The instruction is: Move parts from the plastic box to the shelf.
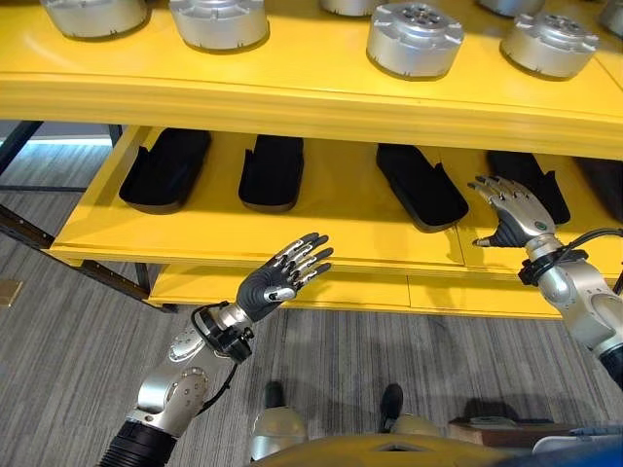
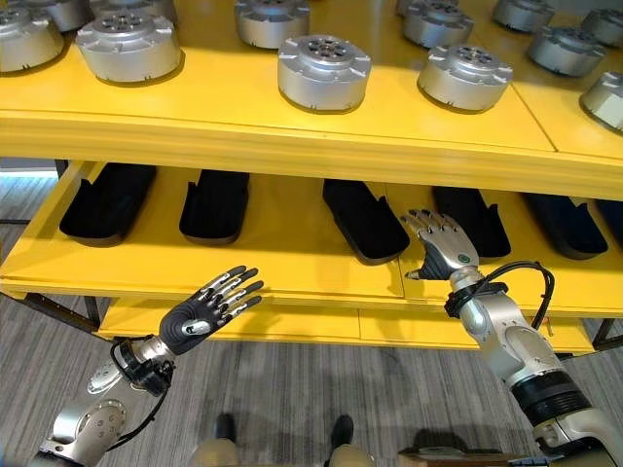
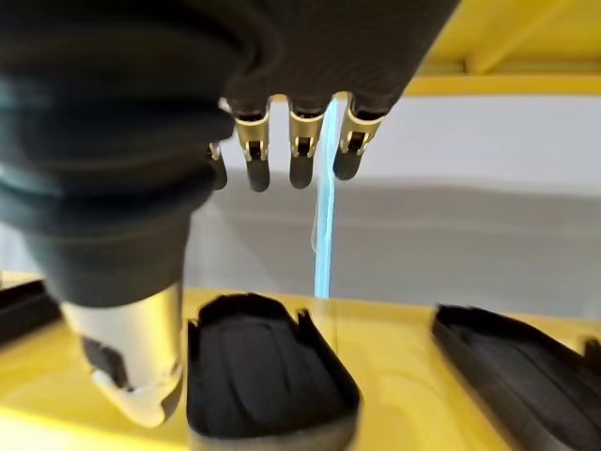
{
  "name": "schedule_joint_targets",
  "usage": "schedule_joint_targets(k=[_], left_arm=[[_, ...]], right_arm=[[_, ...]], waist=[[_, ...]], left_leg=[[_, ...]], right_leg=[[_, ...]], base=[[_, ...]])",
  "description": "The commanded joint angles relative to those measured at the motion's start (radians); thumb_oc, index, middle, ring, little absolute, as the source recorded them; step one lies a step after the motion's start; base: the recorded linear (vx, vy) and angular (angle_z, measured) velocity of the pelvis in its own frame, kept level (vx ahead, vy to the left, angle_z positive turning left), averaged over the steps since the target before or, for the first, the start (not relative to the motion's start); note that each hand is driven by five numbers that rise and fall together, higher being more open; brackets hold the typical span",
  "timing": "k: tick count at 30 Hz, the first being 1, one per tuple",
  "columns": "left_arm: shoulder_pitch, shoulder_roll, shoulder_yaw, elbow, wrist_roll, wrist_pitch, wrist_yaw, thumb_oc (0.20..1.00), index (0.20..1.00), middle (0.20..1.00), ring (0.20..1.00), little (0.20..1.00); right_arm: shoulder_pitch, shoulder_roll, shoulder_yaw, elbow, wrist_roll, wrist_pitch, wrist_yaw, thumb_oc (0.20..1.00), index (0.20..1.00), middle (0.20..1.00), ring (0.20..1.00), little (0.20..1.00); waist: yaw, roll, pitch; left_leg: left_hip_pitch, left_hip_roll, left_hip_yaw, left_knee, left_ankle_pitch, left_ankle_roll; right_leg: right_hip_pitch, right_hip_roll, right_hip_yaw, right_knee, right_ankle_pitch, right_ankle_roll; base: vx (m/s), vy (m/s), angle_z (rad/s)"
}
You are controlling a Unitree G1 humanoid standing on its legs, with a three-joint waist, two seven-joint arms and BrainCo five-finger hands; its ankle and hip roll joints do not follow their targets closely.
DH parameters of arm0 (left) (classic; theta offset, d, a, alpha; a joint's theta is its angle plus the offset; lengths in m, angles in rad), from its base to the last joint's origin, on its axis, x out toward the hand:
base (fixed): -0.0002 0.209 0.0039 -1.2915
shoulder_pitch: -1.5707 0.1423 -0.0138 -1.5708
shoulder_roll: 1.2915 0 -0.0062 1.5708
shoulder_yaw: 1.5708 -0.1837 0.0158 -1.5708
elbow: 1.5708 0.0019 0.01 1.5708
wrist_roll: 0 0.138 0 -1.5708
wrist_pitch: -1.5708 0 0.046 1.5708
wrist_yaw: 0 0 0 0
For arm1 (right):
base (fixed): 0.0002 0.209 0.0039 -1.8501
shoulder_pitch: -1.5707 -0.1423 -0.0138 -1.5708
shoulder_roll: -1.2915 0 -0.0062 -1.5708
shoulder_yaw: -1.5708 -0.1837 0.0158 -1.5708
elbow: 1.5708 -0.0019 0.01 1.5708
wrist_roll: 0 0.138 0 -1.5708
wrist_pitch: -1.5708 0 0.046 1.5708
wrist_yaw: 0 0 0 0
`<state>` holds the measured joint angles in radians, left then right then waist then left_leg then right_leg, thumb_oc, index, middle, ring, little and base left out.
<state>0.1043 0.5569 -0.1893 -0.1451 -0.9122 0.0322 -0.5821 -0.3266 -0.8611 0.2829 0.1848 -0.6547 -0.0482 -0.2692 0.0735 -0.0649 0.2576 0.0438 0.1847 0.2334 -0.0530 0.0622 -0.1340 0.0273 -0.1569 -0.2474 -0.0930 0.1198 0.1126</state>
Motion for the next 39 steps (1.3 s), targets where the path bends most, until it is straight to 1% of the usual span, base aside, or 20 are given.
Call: schedule_joint_targets(k=[1,2,4,5,9,10,12,16,17,18,19,27,32,35,39], left_arm=[[-0.041,0.017,0.006,-0.070,0.052,-0.047,0.046,1.000,1.000,1.000,1.000,1.000],[-0.054,0.025,0.005,-0.073,0.046,-0.036,0.030,1.000,1.000,1.000,1.000,1.000],[-0.082,0.029,-0.004,-0.064,0.027,-0.046,0.002,1.000,1.000,1.000,1.000,1.000],[-0.093,0.027,-0.007,-0.065,0.015,-0.048,0.001,1.000,1.000,1.000,1.000,1.000],[-0.118,0.029,-0.020,-0.076,0.041,-0.053,0.039,1.000,1.000,1.000,1.000,1.000],[-0.124,0.034,-0.021,-0.075,0.042,-0.048,0.033,1.000,1.000,1.000,1.000,1.000],[-0.138,0.035,-0.021,-0.079,0.041,-0.048,0.036,1.000,1.000,1.000,1.000,1.000],[-0.147,0.036,-0.025,-0.084,0.044,-0.055,0.040,1.000,1.000,1.000,1.000,1.000],[-0.150,0.038,-0.027,-0.085,0.052,-0.056,0.043,1.000,1.000,1.000,1.000,1.000],[-0.155,0.037,-0.032,-0.086,0.050,-0.053,0.044,1.000,1.000,1.000,1.000,1.000],[-0.157,0.037,-0.037,-0.086,0.051,-0.053,0.048,1.000,1.000,1.000,1.000,1.000],[-0.172,0.031,-0.047,-0.087,0.054,-0.054,0.052,1.000,1.000,1.000,1.000,1.000],[-0.181,0.034,-0.049,-0.086,0.044,-0.052,0.048,1.000,1.000,1.000,1.000,1.000],[-0.183,0.040,-0.047,-0.094,0.043,-0.036,0.046,1.000,1.000,1.000,1.000,1.000],[-0.185,0.039,-0.055,-0.089,0.053,-0.040,0.038,1.000,1.000,1.000,1.000,1.000]], right_arm=[[-0.122,-0.014,0.023,0.036,-0.017,-0.022,-0.059,1.000,1.000,1.000,1.000,1.000],[-0.158,-0.023,0.053,0.063,-0.033,-0.019,-0.056,1.000,1.000,1.000,1.000,1.000],[-0.228,-0.034,0.119,0.135,-0.036,-0.003,-0.104,1.000,1.000,1.000,1.000,1.000],[-0.258,-0.035,0.139,0.162,-0.032,0.007,-0.102,1.000,1.000,1.000,1.000,1.000],[-0.311,-0.042,0.179,0.218,-0.034,0.022,-0.112,1.000,1.000,1.000,1.000,1.000],[-0.329,-0.046,0.192,0.238,-0.027,0.017,-0.125,1.000,1.000,1.000,1.000,1.000],[-0.360,-0.047,0.214,0.258,-0.025,0.035,-0.104,1.000,1.000,1.000,1.000,1.000],[-0.372,-0.051,0.233,0.287,-0.013,0.066,-0.117,1.000,1.000,1.000,1.000,1.000],[-0.378,-0.051,0.233,0.300,-0.015,0.081,-0.135,1.000,1.000,1.000,1.000,1.000],[-0.388,-0.049,0.231,0.321,-0.018,0.102,-0.177,1.000,1.000,1.000,1.000,1.000],[-0.401,-0.047,0.228,0.338,-0.024,0.110,-0.187,1.000,1.000,1.000,1.000,1.000],[-0.441,-0.048,0.240,0.397,-0.001,0.147,-0.137,1.000,1.000,1.000,1.000,1.000],[-0.461,-0.047,0.245,0.437,-0.002,0.155,-0.150,1.000,1.000,1.000,1.000,1.000],[-0.479,-0.052,0.244,0.456,-0.001,0.149,-0.129,1.000,1.000,1.000,1.000,1.000],[-0.498,-0.055,0.259,0.472,-0.005,0.144,-0.124,1.000,1.000,1.000,1.000,1.000]], waist=[[0.015,0.028,0.016],[0.025,0.034,0.034],[0.036,0.053,0.068],[0.037,0.063,0.081],[0.044,0.085,0.116],[0.048,0.088,0.130],[0.051,0.095,0.153],[0.054,0.097,0.168],[0.055,0.097,0.173],[0.057,0.098,0.179],[0.058,0.101,0.183],[0.059,0.111,0.201],[0.063,0.111,0.208],[0.068,0.110,0.212],[0.073,0.107,0.217]], left_leg=[[-0.072,-0.043,-0.049,0.086,-0.059,0.072],[-0.089,-0.049,-0.055,0.091,-0.055,0.072],[-0.120,-0.054,-0.058,0.096,-0.045,0.072],[-0.129,-0.058,-0.063,0.099,-0.042,0.072],[-0.158,-0.072,-0.072,0.113,-0.039,0.076],[-0.170,-0.076,-0.076,0.118,-0.036,0.076],[-0.186,-0.082,-0.082,0.119,-0.032,0.076],[-0.194,-0.085,-0.084,0.125,-0.031,0.078],[-0.198,-0.085,-0.084,0.127,-0.031,0.078],[-0.203,-0.086,-0.084,0.130,-0.031,0.079],[-0.206,-0.089,-0.085,0.132,-0.033,0.081],[-0.215,-0.093,-0.082,0.136,-0.032,0.082],[-0.218,-0.091,-0.080,0.134,-0.029,0.082],[-0.221,-0.092,-0.082,0.135,-0.029,0.083],[-0.225,-0.091,-0.082,0.137,-0.028,0.084]], right_leg=[[0.007,-0.022,0.010,0.159,-0.132,0.052],[0.000,-0.023,0.011,0.157,-0.130,0.052],[-0.021,-0.025,0.012,0.155,-0.124,0.048],[-0.031,-0.025,0.013,0.161,-0.125,0.045],[-0.055,-0.030,0.008,0.189,-0.138,0.038],[-0.064,-0.030,0.008,0.198,-0.141,0.035],[-0.079,-0.027,0.009,0.207,-0.145,0.032],[-0.089,-0.028,0.004,0.218,-0.147,0.029],[-0.094,-0.026,0.003,0.222,-0.149,0.028],[-0.098,-0.025,0.001,0.227,-0.150,0.026],[-0.101,-0.024,0.000,0.230,-0.153,0.024],[-0.117,-0.024,-0.004,0.246,-0.158,0.020],[-0.122,-0.025,-0.008,0.252,-0.159,0.020],[-0.125,-0.024,-0.010,0.257,-0.160,0.020],[-0.127,-0.024,-0.015,0.261,-0.162,0.019]], base=[[-0.18,-0.056,0.16],[-0.18,-0.061,0.17],[-0.18,-0.018,0.14],[-0.12,0.030,0.07],[-0.08,0.025,0.06],[-0.07,-0.024,0.02],[-0.10,-0.012,0.04],[-0.03,-0.011,0.01],[-0.04,-0.034,0.01],[-0.05,-0.030,0.00],[-0.05,-0.015,0.00],[-0.01,0.000,0.00],[0.00,-0.007,0.00],[-0.01,-0.044,0.04],[-0.01,-0.028,0.02]])
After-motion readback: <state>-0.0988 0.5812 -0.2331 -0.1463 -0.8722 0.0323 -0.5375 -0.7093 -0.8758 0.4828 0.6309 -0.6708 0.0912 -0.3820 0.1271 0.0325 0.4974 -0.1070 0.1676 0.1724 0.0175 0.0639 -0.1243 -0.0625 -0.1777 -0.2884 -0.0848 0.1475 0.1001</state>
